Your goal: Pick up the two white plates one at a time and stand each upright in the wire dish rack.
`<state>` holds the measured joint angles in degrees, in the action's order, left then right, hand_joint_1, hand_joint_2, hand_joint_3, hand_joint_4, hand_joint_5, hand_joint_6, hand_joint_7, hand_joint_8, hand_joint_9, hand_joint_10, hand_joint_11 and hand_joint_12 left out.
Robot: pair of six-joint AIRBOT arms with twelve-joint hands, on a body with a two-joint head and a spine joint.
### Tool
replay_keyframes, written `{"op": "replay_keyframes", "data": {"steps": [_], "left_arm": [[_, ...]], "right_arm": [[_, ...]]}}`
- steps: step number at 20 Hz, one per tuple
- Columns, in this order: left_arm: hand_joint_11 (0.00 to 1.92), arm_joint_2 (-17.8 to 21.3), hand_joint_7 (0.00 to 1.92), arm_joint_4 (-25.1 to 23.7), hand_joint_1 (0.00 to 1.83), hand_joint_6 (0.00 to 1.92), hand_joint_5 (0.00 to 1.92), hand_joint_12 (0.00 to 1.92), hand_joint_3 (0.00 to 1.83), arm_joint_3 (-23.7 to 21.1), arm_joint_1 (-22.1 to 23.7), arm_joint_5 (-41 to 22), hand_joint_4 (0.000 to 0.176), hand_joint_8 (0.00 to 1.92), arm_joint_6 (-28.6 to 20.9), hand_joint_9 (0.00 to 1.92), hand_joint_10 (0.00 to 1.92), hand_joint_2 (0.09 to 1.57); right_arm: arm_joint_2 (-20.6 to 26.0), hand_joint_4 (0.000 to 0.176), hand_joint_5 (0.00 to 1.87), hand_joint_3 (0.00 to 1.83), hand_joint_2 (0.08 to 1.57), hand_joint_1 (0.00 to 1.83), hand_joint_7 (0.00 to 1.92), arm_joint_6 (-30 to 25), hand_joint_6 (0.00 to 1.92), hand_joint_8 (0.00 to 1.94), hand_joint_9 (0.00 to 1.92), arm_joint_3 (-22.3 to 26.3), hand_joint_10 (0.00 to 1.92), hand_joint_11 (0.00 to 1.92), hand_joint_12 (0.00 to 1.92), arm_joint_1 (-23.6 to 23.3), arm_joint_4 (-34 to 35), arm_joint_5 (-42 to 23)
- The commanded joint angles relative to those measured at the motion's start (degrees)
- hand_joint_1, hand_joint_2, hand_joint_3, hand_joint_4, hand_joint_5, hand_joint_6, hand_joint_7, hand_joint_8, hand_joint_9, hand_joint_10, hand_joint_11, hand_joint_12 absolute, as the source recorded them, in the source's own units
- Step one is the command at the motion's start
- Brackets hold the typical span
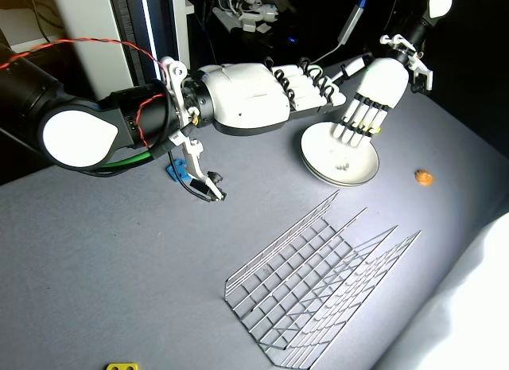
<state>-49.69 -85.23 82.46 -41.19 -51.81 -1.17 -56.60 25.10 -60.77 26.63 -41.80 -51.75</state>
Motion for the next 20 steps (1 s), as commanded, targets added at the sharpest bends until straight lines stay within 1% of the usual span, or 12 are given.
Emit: {"op": "replay_keyframes", "data": {"steps": [1, 7, 11, 15, 18, 20], "left_arm": [[0.0, -0.1, 0.0, 3.0, 0.0, 0.0, 0.0, 0.0, 0.01, 0.4, 0.0, -1.9, 0.0, 0.0, -0.1, 0.0, 0.0, 1.04], [0.0, -1.4, 0.0, 2.6, 0.0, 0.0, 0.0, 0.0, 0.0, 2.0, -0.9, -1.4, 0.0, 0.0, -0.2, 0.0, 0.0, 1.03], [0.0, -1.8, 0.0, 1.5, 0.0, 0.0, 0.0, 0.0, 0.01, 2.1, -1.0, -1.3, 0.0, 0.0, -0.2, 0.0, 0.0, 1.04], [0.0, -2.5, 0.0, 1.2, 0.0, 0.0, 0.0, 0.0, 0.0, 1.9, -0.8, -1.3, 0.0, 0.0, -0.2, 0.0, 0.0, 1.04], [0.0, -3.1, 0.0, 1.2, 0.0, 0.0, 0.0, 0.0, 0.0, 1.2, -0.1, -1.4, 0.0, 0.0, -0.2, 0.0, 0.0, 1.03], [0.0, -3.9, 0.0, 0.9, 0.0, 0.0, 0.0, 0.0, 0.0, 0.3, 0.4, -1.4, 0.0, 0.0, -0.2, 0.0, 0.0, 1.03]], "right_arm": [[0.2, 0.0, 0.0, 0.01, 1.11, 0.0, 0.0, -0.1, 0.0, 0.0, 0.0, 0.2, 0.0, 0.0, 0.0, -0.6, 2.9, -5.8], [0.2, 0.0, 0.0, 0.0, 1.11, 0.0, 0.0, 1.1, 0.0, 0.0, 0.0, 0.2, 0.0, 0.0, 0.0, -0.6, 2.9, -5.8], [0.0, 0.0, 0.0, 0.0, 1.11, 0.0, 0.0, 2.9, 0.0, 0.0, 0.0, 0.2, 0.0, 0.0, 0.0, -0.6, 2.9, -4.2], [0.0, 0.0, 0.0, 0.0, 1.11, 0.0, 0.0, 5.4, 0.0, 0.0, 0.0, 0.2, 0.0, 0.0, 0.0, -0.5, 2.2, -4.0], [-0.1, 0.0, 0.0, 0.0, 1.11, 0.0, 0.0, 6.3, 0.0, 0.0, 0.0, 0.2, 0.0, 0.0, 0.0, -0.5, -0.2, -3.9], [-0.2, 0.0, 0.0, 0.0, 1.11, 0.0, 0.0, 7.9, 0.0, 0.0, 0.0, 0.2, 0.0, 0.0, 0.0, -0.3, -1.2, -3.6]]}}
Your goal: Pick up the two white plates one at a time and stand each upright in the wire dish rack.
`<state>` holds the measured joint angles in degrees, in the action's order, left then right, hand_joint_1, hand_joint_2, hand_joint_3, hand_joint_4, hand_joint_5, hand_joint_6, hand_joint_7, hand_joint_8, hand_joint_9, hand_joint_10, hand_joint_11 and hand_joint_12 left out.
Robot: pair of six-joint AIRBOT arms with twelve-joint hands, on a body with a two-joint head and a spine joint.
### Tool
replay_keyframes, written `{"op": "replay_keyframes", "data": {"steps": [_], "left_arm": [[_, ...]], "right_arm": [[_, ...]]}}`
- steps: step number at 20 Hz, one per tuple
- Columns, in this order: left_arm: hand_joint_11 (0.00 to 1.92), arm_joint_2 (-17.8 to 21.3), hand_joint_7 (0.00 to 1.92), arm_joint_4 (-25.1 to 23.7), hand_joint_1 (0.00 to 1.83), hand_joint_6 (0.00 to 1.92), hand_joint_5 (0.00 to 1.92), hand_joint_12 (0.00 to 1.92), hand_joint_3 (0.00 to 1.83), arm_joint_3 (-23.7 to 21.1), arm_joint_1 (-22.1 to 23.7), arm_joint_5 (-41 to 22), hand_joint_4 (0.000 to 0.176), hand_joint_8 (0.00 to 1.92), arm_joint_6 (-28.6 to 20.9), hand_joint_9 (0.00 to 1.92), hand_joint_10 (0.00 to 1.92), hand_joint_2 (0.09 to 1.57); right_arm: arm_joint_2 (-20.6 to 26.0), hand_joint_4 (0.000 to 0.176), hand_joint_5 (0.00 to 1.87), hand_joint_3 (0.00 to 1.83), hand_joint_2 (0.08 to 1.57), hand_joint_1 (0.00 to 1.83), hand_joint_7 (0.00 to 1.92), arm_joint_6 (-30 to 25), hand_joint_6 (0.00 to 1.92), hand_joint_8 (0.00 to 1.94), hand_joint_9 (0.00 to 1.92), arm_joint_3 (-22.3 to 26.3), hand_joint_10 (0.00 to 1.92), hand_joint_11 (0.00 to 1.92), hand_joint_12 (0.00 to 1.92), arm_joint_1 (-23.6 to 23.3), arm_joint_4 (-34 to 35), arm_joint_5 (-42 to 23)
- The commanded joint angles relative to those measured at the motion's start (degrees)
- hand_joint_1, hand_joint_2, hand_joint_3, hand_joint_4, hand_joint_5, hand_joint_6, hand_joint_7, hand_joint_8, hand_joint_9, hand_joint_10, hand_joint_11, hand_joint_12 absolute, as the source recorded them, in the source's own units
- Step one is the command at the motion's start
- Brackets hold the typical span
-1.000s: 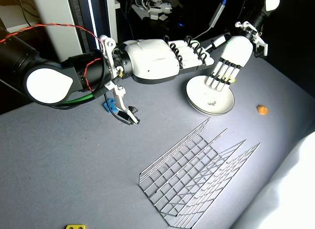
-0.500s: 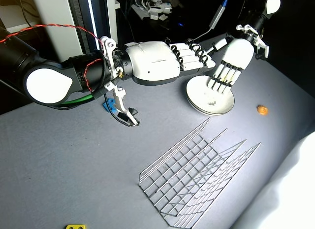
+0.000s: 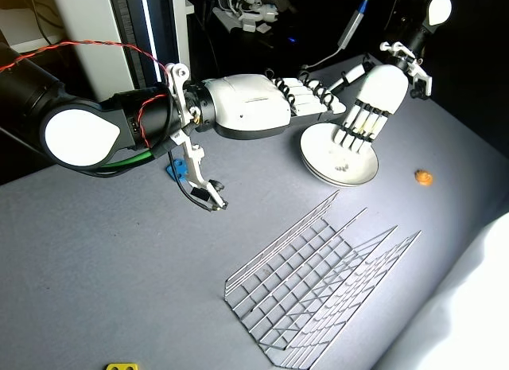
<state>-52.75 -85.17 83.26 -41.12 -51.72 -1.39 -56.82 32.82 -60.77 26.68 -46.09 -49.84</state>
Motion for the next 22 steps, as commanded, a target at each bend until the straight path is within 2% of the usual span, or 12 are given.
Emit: {"op": "replay_keyframes", "data": {"steps": [1, 5, 9, 10, 11, 12, 13, 14, 15, 18, 20, 22], "left_arm": [[0.0, -1.0, 0.0, 0.5, 0.0, 0.0, 0.0, 0.0, 0.0, -0.8, 0.5, -1.4, 0.0, 0.0, 0.0, 0.0, 0.0, 1.04], [0.0, -2.0, 0.0, 0.3, 0.0, 0.0, 0.0, 0.0, 0.01, -2.7, 2.2, -1.5, 0.0, 0.0, 0.1, 0.0, 0.0, 1.04], [0.0, -3.2, 0.0, 0.2, 0.0, 0.0, 0.0, 0.0, 0.01, -3.8, 3.7, -1.1, 0.0, 0.0, 0.1, 0.0, 0.0, 1.05], [0.0, -3.5, 0.0, 0.1, 0.0, 0.0, 0.0, 0.0, 0.01, -4.1, 4.2, -0.8, 0.0, 0.0, 0.1, 0.0, 0.0, 1.05], [0.0, -3.8, 0.0, -0.1, 0.0, 0.0, 0.0, 0.0, 0.01, -4.5, 4.7, -0.6, 0.0, 0.0, 0.1, 0.0, 0.0, 1.04], [0.0, -3.9, 0.0, -0.1, 0.0, 0.0, 0.0, 0.0, 0.0, -4.8, 4.8, -0.4, 0.0, 0.0, 0.1, 0.0, 0.0, 1.04], [0.0, -4.1, 0.0, -0.1, 0.0, 0.0, 0.0, 0.0, 0.0, -5.1, 4.9, -0.3, 0.0, 0.0, 0.1, 0.0, 0.0, 1.04], [0.0, -4.2, 0.0, -0.2, 0.0, 0.0, 0.0, 0.0, 0.0, -5.3, 5.0, -0.2, 0.0, 0.0, 0.1, 0.0, 0.0, 1.04], [0.0, -4.2, 0.0, -0.4, 0.0, 0.0, 0.0, 0.0, 0.0, -5.7, 5.0, -0.2, 0.0, 0.0, 0.1, 0.0, 0.0, 1.04], [0.0, -4.2, 0.0, -1.2, 0.0, 0.0, 0.0, 0.0, 0.0, -5.7, 4.9, -0.2, 0.0, 0.0, 0.1, 0.0, 0.0, 1.04], [0.0, -4.2, 0.0, -1.1, 0.0, 0.0, 0.0, 0.0, 0.0, -5.4, 4.7, -0.2, 0.0, 0.0, 0.1, 0.0, 0.0, 1.04], [0.0, -4.2, 0.0, -1.0, 0.0, 0.0, 0.0, 0.0, 0.0, -5.3, 4.3, -0.2, 0.0, 0.0, 0.0, 0.0, 0.0, 1.04]], "right_arm": [[0.0, 0.0, 0.0, 0.0, 1.11, 0.0, 0.0, 0.3, 0.0, 0.0, 0.0, 0.2, 0.0, 0.0, 0.0, -0.4, 2.8, -5.4], [-0.3, 0.0, 0.0, 0.0, 1.11, 0.0, 0.0, 1.2, 0.0, 0.0, 0.0, 0.2, 0.0, 0.0, 0.0, -0.4, 2.1, -4.0], [-1.7, 0.0, 0.0, 0.0, 1.11, 0.04, 0.0, 4.4, 0.0, 0.0, 0.0, 0.0, 0.0, 0.0, 0.0, -0.4, 2.1, -1.6], [-2.2, 0.0, 0.0, 0.0, 1.1, 0.11, 0.0, 4.9, 0.0, 0.0, 0.0, -0.2, 0.0, 0.0, 0.0, -0.4, 2.1, -1.2], [-2.9, 0.0, 0.0, 0.0, 1.05, 0.49, 0.0, 5.4, 0.0, 0.0, 0.0, -0.7, 0.0, 0.0, 0.0, -0.4, 2.1, -0.7], [-3.4, 0.0, 0.0, 0.0, 1.07, 0.64, 0.0, 5.6, 0.0, 0.0, 0.0, -1.0, 0.0, 0.0, 0.0, -0.4, 2.1, -0.4], [-4.2, 0.0, 0.0, 0.0, 1.07, 0.64, 0.0, 6.0, 0.0, 0.0, 0.0, -1.6, 0.0, 0.0, 0.0, -0.4, 2.1, 0.3], [-5.0, 0.0, 0.0, 0.0, 1.06, 0.77, 0.0, 6.5, 0.0, 0.0, 0.0, -2.3, 0.0, 0.0, 0.0, -0.4, 2.1, 1.0], [-5.8, 0.0, 0.0, 0.0, 0.97, 1.11, 0.0, 7.4, 0.0, 0.0, 0.0, -2.9, 0.0, 0.0, 0.0, -0.4, 2.1, 1.8], [-7.7, 0.0, 0.0, 0.0, 0.91, 1.2, 0.0, 9.0, 0.0, 0.0, 0.0, -4.2, 0.0, 0.05, 0.03, -0.4, 2.1, 3.6], [-8.4, 0.0, 0.0, 0.0, 0.94, 1.25, 0.0, 10.2, 0.0, 0.0, 0.0, -4.5, 0.0, 0.06, 0.05, -0.4, 2.1, 4.0], [-9.1, 0.0, 0.0, 0.0, 0.9, 1.2, 0.0, 10.6, 0.0, 0.0, 0.0, -5.0, 0.0, 0.0, 0.42, -0.6, 2.1, 4.8]]}}
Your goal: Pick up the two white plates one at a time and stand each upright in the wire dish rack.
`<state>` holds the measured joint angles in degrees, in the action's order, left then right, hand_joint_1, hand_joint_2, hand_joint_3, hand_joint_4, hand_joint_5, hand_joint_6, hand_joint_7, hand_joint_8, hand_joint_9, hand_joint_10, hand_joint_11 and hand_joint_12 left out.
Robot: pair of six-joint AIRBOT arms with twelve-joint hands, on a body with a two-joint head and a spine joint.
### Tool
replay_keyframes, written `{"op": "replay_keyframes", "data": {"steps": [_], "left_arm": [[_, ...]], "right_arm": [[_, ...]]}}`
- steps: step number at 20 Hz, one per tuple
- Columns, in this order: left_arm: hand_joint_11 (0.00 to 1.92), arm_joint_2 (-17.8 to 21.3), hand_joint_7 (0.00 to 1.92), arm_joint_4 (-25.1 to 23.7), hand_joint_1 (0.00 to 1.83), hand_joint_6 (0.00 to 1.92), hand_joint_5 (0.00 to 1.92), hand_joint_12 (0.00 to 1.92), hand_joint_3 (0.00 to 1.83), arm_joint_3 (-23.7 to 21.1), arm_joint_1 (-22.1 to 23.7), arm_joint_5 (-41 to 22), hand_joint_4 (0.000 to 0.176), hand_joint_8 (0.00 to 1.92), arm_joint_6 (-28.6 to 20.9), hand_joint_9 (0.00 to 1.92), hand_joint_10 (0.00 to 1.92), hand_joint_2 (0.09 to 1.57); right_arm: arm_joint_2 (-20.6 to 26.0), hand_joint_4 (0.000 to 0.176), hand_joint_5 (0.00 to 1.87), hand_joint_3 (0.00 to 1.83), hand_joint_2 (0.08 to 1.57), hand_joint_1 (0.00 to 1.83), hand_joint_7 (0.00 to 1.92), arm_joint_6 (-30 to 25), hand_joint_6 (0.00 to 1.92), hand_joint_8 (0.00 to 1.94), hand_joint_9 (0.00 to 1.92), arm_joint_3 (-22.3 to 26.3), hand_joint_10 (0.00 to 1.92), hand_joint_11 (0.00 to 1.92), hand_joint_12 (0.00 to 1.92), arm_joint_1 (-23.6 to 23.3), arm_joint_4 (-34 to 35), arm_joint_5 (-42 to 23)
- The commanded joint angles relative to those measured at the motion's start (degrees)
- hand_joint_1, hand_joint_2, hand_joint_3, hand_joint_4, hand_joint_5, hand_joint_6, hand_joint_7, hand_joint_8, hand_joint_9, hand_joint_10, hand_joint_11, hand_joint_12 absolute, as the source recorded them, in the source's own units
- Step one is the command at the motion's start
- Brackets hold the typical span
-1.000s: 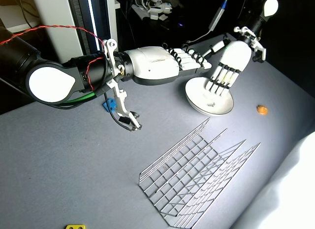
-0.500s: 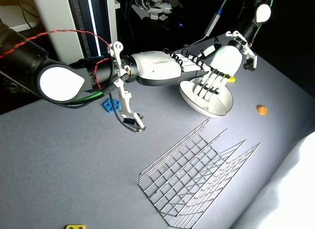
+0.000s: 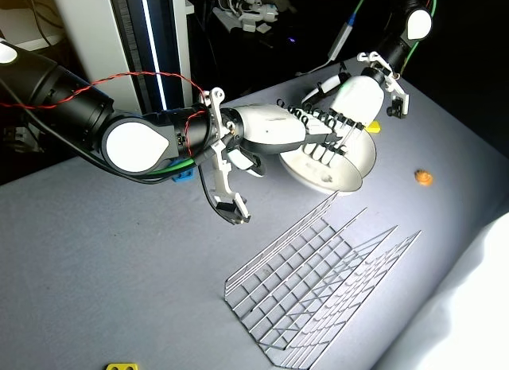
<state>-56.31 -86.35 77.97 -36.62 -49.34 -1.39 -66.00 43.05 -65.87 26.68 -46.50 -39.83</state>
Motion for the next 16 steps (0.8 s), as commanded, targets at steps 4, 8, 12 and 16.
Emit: {"op": "replay_keyframes", "data": {"steps": [4, 8, 12, 16], "left_arm": [[0.0, -0.5, 0.0, 2.1, 0.0, 0.0, 0.0, 0.0, 0.0, 0.1, -0.5, -2.7, 0.0, 0.0, -0.4, 0.0, 0.0, 1.04], [0.0, -0.5, 0.0, 3.8, 0.0, 0.0, 0.0, 0.0, 0.0, 0.8, -1.0, -3.0, 0.0, 0.0, -0.9, 0.0, 0.0, 1.03], [0.0, -0.5, 0.0, 5.7, 0.0, 0.0, 0.0, 0.0, 0.01, 1.8, -1.4, -3.3, 0.0, 0.0, -1.6, 0.0, 0.0, 1.05], [0.0, -0.6, 0.0, 6.9, 0.0, 0.0, 0.0, 0.0, 0.0, 2.2, -1.5, -3.6, 0.0, 0.0, -2.0, 0.0, 0.0, 1.03]], "right_arm": [[-0.1, 0.0, 0.0, 0.0, 0.91, 1.16, 0.0, 0.4, 0.0, 0.0, 0.0, -0.3, 0.0, 0.0, 0.46, -0.8, 2.5, -4.3], [-0.2, 0.0, 0.0, 0.0, 0.9, 1.14, 0.0, 0.7, 0.0, 0.0, 0.0, -0.3, 0.0, 0.0, 0.4, -0.9, 2.5, -4.0], [-0.2, 0.0, 0.0, 0.0, 0.91, 1.15, 0.0, 1.6, 0.0, 0.0, 0.0, -0.4, 0.0, 0.0, 0.39, -0.8, 2.5, -2.8], [-0.7, 0.0, 0.0, 0.0, 0.91, 1.14, 0.0, 3.9, 0.0, 0.0, 0.0, -0.5, 0.0, 0.0, 0.35, 0.4, 2.5, -2.2]]}}
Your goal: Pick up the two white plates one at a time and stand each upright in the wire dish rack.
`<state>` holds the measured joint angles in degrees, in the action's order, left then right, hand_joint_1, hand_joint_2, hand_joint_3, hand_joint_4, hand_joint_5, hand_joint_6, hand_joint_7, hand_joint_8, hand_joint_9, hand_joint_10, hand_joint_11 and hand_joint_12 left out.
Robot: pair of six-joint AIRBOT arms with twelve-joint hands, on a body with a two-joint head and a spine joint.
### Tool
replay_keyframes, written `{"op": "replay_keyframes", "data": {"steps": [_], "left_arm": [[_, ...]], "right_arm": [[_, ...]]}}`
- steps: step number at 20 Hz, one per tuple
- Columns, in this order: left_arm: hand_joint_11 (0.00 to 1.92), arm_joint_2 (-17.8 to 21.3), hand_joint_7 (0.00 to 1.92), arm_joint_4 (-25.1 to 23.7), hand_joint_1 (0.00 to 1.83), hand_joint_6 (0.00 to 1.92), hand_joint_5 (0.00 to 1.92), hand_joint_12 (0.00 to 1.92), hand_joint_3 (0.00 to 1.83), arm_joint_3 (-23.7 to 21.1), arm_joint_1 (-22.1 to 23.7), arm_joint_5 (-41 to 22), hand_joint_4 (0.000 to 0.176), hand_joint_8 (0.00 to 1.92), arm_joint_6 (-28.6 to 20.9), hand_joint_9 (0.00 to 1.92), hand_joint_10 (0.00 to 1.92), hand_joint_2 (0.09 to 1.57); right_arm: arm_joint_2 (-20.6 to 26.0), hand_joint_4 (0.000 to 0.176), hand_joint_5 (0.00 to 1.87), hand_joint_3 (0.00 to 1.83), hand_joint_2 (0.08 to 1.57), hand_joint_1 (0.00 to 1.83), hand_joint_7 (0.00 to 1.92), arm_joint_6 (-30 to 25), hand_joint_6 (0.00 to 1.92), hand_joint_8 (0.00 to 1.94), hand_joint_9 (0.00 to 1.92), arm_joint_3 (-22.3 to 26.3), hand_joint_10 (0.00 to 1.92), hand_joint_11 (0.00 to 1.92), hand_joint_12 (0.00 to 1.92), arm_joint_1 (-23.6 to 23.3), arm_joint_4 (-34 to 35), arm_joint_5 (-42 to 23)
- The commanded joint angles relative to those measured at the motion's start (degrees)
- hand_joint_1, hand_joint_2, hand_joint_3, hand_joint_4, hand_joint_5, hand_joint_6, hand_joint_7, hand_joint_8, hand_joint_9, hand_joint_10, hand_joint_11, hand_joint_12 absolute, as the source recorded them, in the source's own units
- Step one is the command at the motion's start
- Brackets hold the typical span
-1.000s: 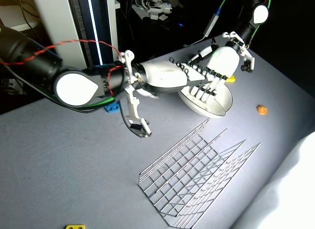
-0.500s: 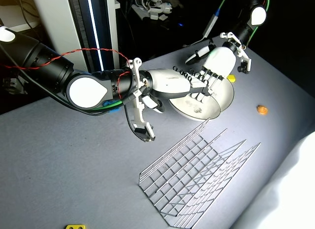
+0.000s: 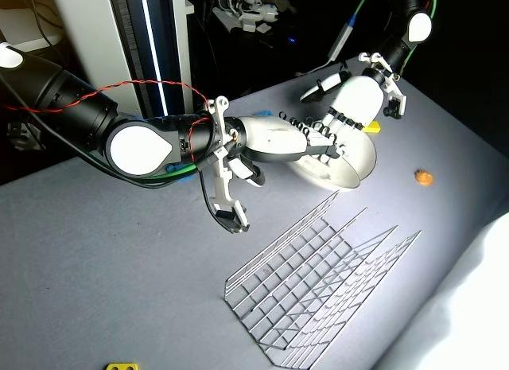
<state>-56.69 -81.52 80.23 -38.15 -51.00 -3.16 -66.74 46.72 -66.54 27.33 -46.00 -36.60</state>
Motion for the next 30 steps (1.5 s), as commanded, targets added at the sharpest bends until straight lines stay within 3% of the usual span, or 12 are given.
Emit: {"op": "replay_keyframes", "data": {"steps": [1, 8, 11, 18, 30], "left_arm": [[0.0, -0.2, 0.0, 2.4, 0.0, 0.0, 0.0, 0.0, 0.0, 0.0, 0.0, -2.1, 0.0, 0.0, -0.5, 0.0, 0.0, 1.03], [0.0, -0.1, 0.0, 3.0, 0.0, 0.0, 0.0, 0.0, 0.0, 0.5, 0.2, -2.5, 0.0, 0.0, -0.9, 0.0, 0.0, 1.03], [0.0, -0.1, 0.0, 3.0, 0.0, 0.0, 0.0, 0.0, 0.0, 0.5, 0.2, -2.5, 0.0, 0.0, -0.9, 0.0, 0.0, 1.03], [0.0, -0.1, 0.0, 3.5, 0.0, 0.0, 0.0, 0.0, 0.0, 0.7, 0.4, -2.5, 0.0, 0.0, -1.1, 0.0, 0.0, 1.03], [0.0, -0.3, 0.0, 3.5, 0.0, 0.0, 0.0, 0.0, 0.0, 1.0, 0.5, -2.5, 0.0, 0.0, -1.1, 0.0, 0.0, 1.04]], "right_arm": [[-0.4, 0.0, 0.0, 0.0, 0.92, 1.12, 0.0, 0.8, 0.0, 0.0, 0.0, 0.2, 0.0, 0.0, 0.32, -0.4, 2.0, -4.7], [-4.8, 0.0, 0.0, 0.0, 0.92, 1.13, 0.0, 1.2, 0.0, 0.0, 0.0, -2.3, 0.0, 0.0, 0.36, -1.7, 2.7, -0.9], [-6.0, 0.0, 0.0, 0.0, 0.92, 1.12, 0.0, 5.7, 0.0, 0.0, 0.0, -3.0, 0.0, 0.0, 0.4, -2.0, 6.9, -1.2], [-10.2, 0.0, 0.0, 0.01, 0.93, 1.21, 0.0, 8.8, 0.0, 0.0, 0.0, -5.9, 0.0, 0.0, 0.47, -3.4, 10.4, -2.1], [-14.3, 0.0, 0.07, 0.01, 1.05, 1.15, 0.04, 8.9, 0.01, 0.01, 0.06, -9.5, 0.01, 0.0, 0.73, -2.4, 11.8, -1.7]]}}
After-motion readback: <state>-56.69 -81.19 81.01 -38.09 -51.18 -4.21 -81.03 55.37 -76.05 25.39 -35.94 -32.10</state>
